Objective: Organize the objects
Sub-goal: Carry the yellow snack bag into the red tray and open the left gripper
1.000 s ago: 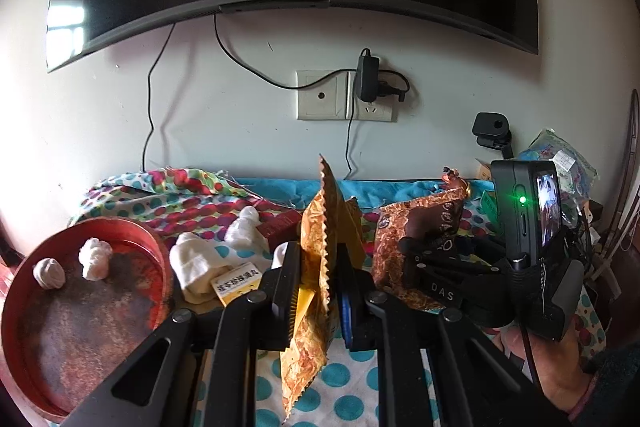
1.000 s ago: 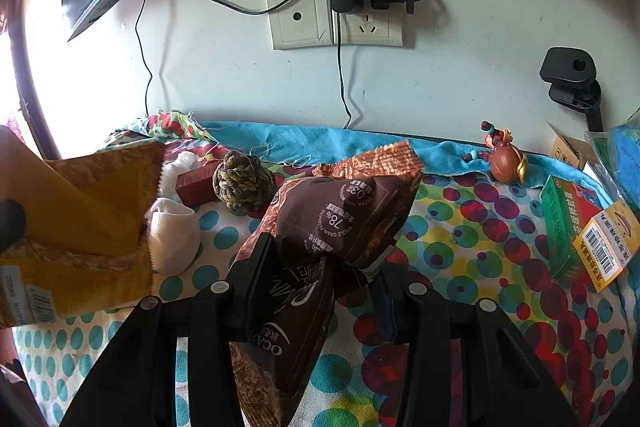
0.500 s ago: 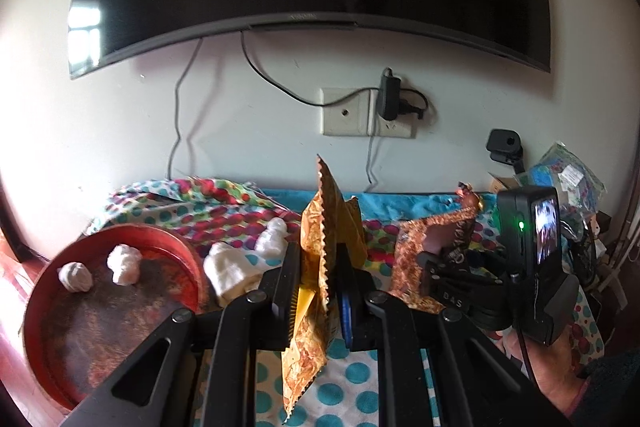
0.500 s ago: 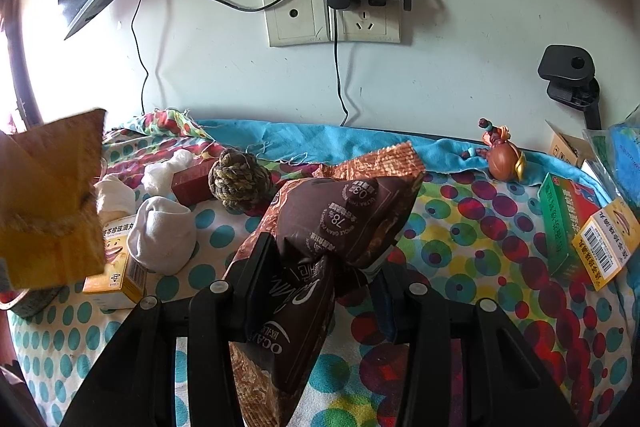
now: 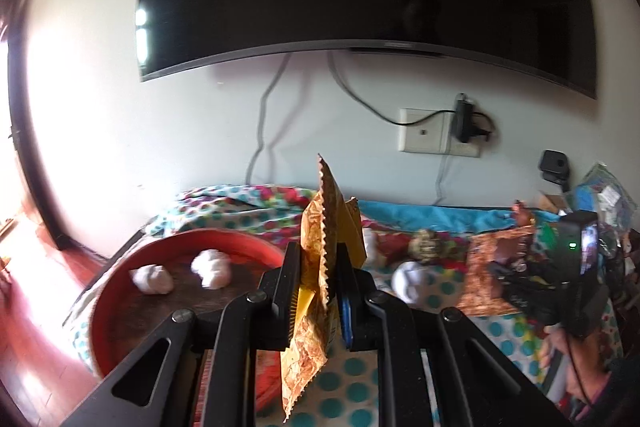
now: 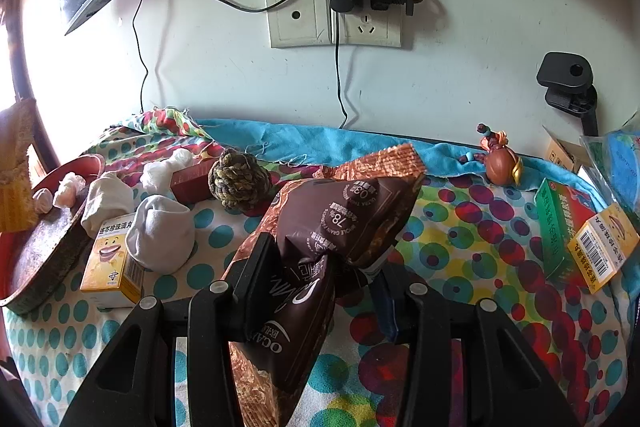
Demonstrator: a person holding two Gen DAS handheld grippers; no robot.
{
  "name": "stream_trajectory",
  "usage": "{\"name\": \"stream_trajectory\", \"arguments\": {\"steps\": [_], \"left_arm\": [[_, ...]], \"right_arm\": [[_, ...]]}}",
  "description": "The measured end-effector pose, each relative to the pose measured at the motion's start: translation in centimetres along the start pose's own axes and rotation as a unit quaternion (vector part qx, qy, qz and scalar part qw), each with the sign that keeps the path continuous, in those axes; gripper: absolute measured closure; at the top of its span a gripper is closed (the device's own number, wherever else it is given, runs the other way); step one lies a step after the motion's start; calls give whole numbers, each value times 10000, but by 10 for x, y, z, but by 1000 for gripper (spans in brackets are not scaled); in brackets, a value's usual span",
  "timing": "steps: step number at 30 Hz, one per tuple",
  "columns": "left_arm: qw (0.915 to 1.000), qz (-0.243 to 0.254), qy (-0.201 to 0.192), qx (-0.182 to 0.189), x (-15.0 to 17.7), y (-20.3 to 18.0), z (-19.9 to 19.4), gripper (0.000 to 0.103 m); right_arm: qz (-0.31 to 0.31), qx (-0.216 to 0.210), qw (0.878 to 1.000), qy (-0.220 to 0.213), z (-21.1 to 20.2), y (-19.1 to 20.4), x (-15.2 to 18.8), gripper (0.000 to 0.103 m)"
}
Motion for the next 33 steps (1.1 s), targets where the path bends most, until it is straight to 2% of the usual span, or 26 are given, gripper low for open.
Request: {"name": "stream_trajectory", "arguments": {"steps": [5, 12, 16, 25, 29, 33], "left_arm": [[9994, -69, 5, -328, -1, 37, -7, 86], [9970, 109, -53, -768, -2, 74, -15, 86], [9948, 117, 18, -1016, -2, 100, -7, 86], [9924, 31, 324, -1188, 6, 150, 34, 86], [9929, -122, 547, -1050, 8, 163, 56, 86], [9914, -276, 700, -1071, 11, 173, 74, 86]], "right_arm": [[7, 7, 10000, 25, 1, -1, 1, 61], [-28, 50, 10000, 42, 1, -1, 1, 60], [-22, 62, 10000, 71, 2, -2, 1, 59], [-43, 96, 9999, 76, 1, -3, 0, 59], [-28, 113, 9999, 108, 2, -5, -1, 59], [-36, 132, 9998, 114, 1, -5, -1, 58]]}}
Point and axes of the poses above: each gripper's, at about its wrist camera, not at the fingertips, and z roughly the way its jaws point, y to its left, x to its underside, the point moved 8 cm from there along z, roughly the way its jaws point, and after that the axes turned 1 degree about -z, right-handed, at the moved point
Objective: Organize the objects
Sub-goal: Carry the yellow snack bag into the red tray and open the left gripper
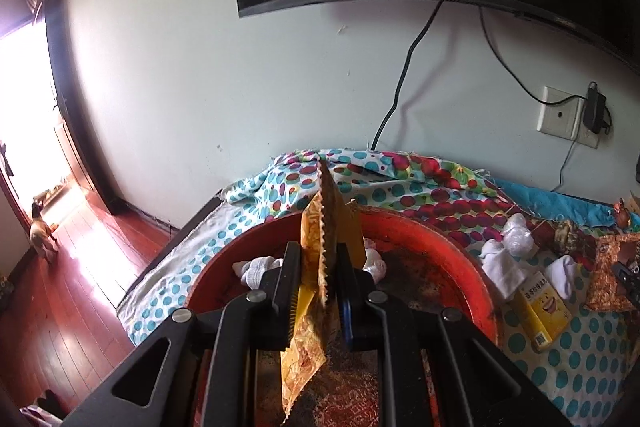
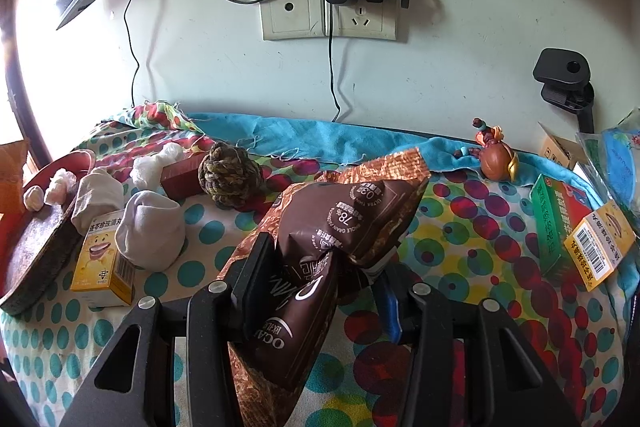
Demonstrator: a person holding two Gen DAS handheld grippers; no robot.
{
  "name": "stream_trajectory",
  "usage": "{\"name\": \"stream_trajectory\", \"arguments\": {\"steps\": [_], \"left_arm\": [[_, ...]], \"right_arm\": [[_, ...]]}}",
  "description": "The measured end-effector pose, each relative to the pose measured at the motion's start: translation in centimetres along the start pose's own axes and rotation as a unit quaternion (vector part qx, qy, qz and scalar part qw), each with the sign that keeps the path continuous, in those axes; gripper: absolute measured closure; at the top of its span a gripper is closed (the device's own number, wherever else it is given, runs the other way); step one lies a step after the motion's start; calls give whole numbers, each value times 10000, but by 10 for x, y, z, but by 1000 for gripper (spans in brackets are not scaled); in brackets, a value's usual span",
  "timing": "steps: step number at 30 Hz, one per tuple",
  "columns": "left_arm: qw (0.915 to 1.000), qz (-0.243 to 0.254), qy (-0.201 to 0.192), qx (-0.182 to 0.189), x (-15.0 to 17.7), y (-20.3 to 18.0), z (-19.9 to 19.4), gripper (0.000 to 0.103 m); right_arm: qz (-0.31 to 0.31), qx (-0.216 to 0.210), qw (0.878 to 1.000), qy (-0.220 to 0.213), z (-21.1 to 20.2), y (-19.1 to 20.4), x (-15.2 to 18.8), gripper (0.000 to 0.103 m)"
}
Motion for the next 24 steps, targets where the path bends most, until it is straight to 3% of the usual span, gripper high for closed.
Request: {"name": "stream_trajectory", "arguments": {"steps": [4, 19, 20, 24], "left_arm": [[9996, 235, 93, -152, 4, -5, 17, 86], [9986, 405, 343, 4, -7, -8, 57, 83], [9987, 366, 345, 15, -7, -6, 58, 80], [9994, 230, 259, -86, -8, 0, 55, 52]], "right_arm": [[-30, 22, 10000, -10, 0, 0, 0, 58], [-17, 52, 10000, 24, 1, -1, 0, 57], [-21, 60, 10000, 25, 1, -1, 0, 57], [-19, 78, 10000, 33, 2, -2, 1, 57]]}}
Point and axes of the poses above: each gripper's, at about its wrist camera, not at the fingertips, and z roughly the way its jaws point, y to its left, x to its underside, the point moved 8 cm from there along z, roughly the way its jaws point, and after that the axes turned 1 degree about -z, right-handed, at the moved point
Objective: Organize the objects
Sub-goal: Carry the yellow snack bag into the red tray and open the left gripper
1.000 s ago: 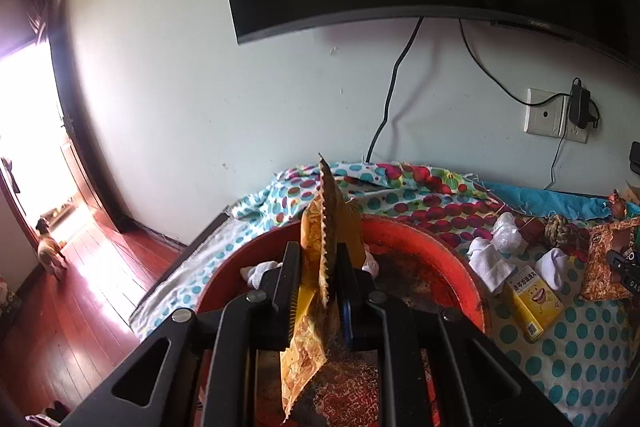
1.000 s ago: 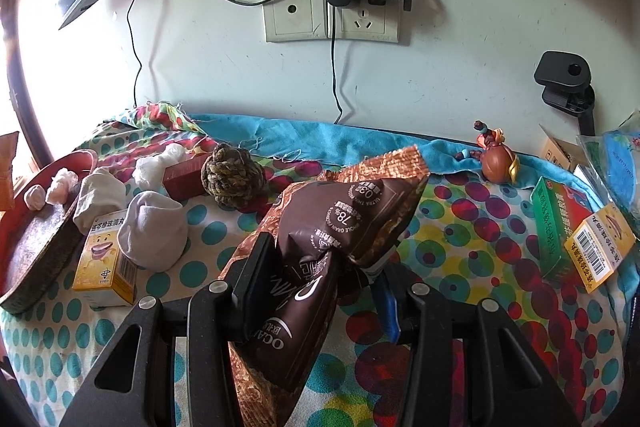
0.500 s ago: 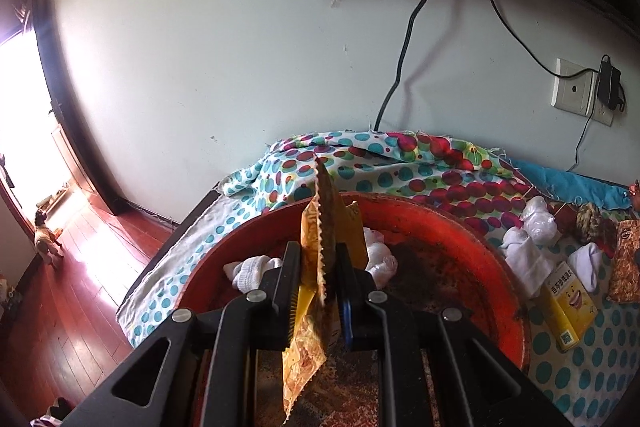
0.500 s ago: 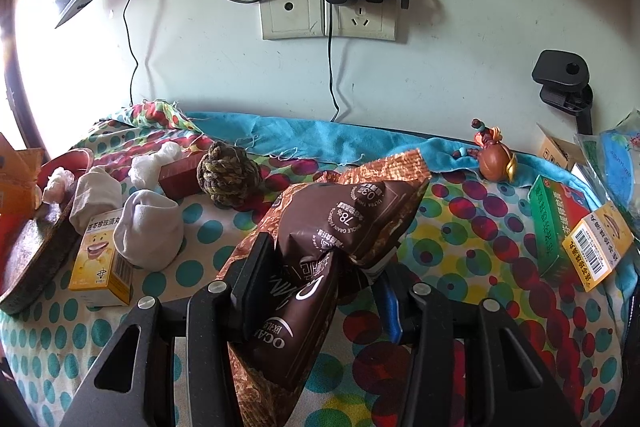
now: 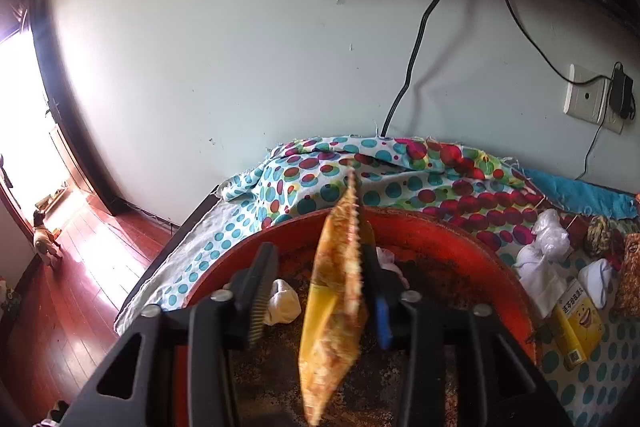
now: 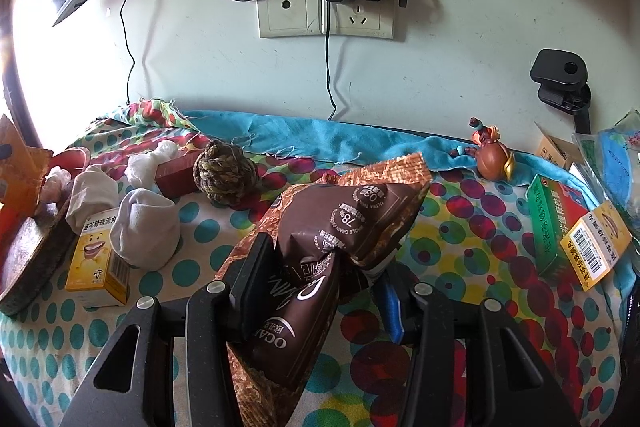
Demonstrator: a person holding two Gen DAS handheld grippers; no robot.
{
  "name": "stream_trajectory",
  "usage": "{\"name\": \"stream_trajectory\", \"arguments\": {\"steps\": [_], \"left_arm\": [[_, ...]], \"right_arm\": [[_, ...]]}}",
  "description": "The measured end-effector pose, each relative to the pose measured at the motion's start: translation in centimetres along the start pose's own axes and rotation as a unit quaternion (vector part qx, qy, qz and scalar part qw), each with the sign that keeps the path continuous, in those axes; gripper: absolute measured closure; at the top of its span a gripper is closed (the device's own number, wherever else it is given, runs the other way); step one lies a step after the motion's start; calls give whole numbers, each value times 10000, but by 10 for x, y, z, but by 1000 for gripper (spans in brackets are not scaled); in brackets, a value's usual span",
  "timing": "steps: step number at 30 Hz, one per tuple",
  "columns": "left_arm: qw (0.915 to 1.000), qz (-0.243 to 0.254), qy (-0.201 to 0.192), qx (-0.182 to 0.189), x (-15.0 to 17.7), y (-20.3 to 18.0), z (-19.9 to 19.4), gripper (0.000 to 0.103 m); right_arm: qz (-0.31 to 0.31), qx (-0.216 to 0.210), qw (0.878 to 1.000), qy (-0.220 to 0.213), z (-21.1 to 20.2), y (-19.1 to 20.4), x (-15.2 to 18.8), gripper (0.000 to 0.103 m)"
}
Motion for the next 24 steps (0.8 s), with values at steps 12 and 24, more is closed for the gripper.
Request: {"name": "stream_trajectory", "arguments": {"steps": [12, 24], "left_arm": [[9991, -118, 5, -401, 2, 17, 0, 45], [9975, -208, -113, -673, 7, 43, -19, 45]], "right_arm": [[-4, 31, 10000, 13, 0, -1, 0, 57], [-7, 110, 9999, 42, 1, -3, -1, 55]]}}
Point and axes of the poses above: each gripper's, at about its wrist camera, not at the fingertips, and z roughly the way its jaws point, y to its left, x to its underside, the point moved 8 cm from there along z, roughly the way its jaws point, and after that the axes turned 1 degree about -z, right-handed, at the moved point
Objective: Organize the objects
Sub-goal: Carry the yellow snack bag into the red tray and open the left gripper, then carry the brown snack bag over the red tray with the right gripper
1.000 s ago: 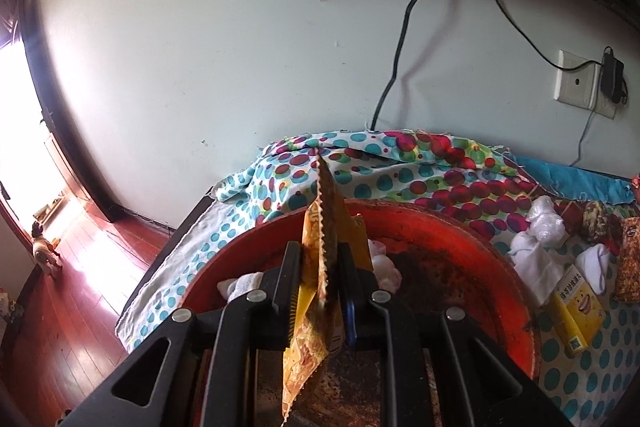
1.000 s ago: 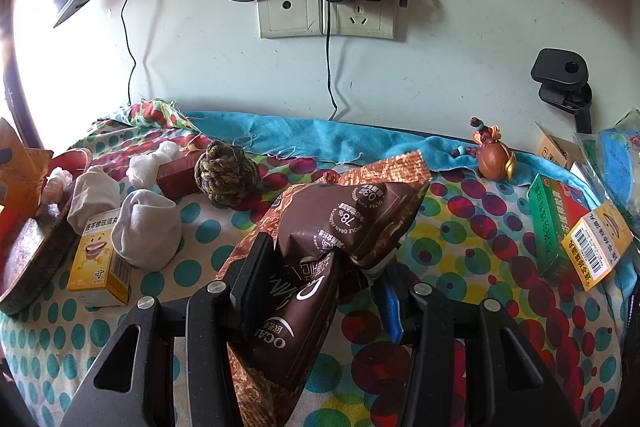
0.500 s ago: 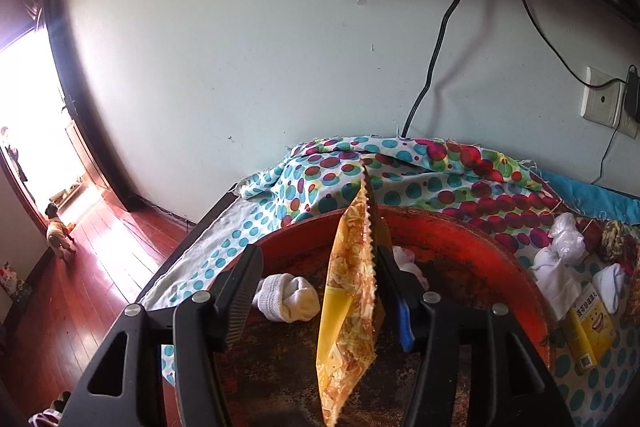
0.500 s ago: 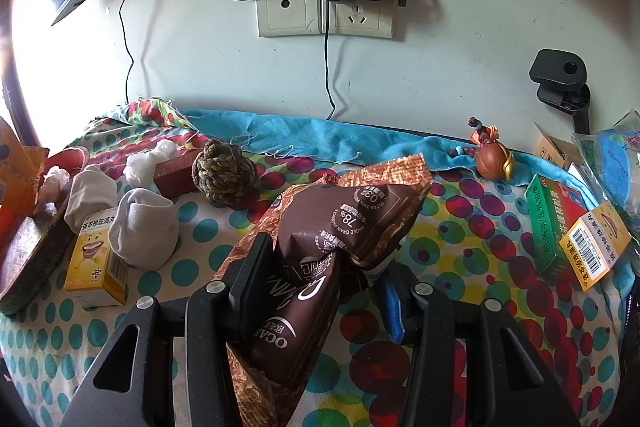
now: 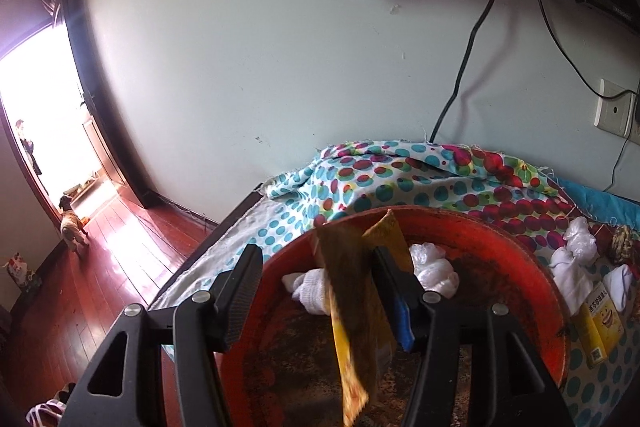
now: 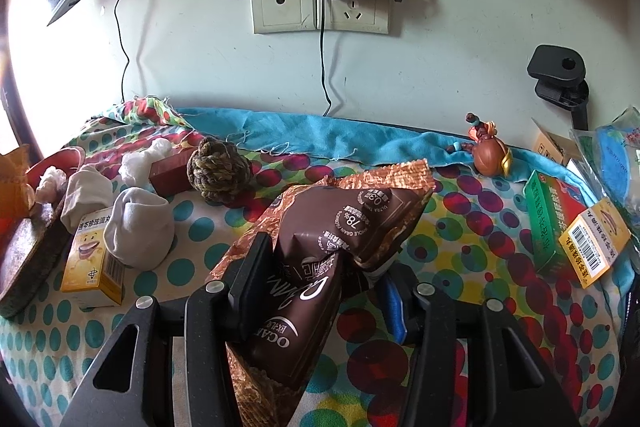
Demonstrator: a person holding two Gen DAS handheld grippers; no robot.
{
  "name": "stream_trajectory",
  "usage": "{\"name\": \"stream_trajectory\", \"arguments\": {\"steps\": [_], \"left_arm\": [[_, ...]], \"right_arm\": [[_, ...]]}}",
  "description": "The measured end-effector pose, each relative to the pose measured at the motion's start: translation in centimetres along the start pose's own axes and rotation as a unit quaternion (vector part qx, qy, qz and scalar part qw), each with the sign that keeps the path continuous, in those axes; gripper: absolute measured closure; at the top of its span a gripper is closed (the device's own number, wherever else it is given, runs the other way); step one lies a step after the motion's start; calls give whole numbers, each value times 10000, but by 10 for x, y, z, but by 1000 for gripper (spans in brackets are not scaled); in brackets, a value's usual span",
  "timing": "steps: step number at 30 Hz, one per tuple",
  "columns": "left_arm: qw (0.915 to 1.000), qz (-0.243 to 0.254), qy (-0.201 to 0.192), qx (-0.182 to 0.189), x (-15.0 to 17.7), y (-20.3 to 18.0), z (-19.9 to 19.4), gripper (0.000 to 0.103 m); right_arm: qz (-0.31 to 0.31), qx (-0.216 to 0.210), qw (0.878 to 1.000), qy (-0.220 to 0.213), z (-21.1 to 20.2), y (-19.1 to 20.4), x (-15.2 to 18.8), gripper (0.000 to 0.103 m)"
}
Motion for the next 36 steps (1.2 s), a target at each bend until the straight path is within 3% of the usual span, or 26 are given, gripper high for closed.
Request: {"name": "stream_trajectory", "arguments": {"steps": [8, 23, 36], "left_arm": [[10000, 62, 24, -30, 6, 3, -6, 45], [9984, -104, 272, 478, 37, -29, -24, 45], [9984, 183, 74, 524, 47, -64, -57, 45]], "right_arm": [[1, 20, 10000, 5, -2, 3, 0, 55], [-241, 218, 9993, -207, -8, 8, -2, 56], [-67, 256, 9993, -264, -11, 2, -2, 57]]}}
Point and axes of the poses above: each gripper's, at about its wrist camera, not at the fingertips, and z roughly the way its jaws point, y to its left, x to its underside, the point moved 8 cm from there along z, roughly the way its jaws point, and after that the axes turned 1 degree about -z, right-handed, at the moved point
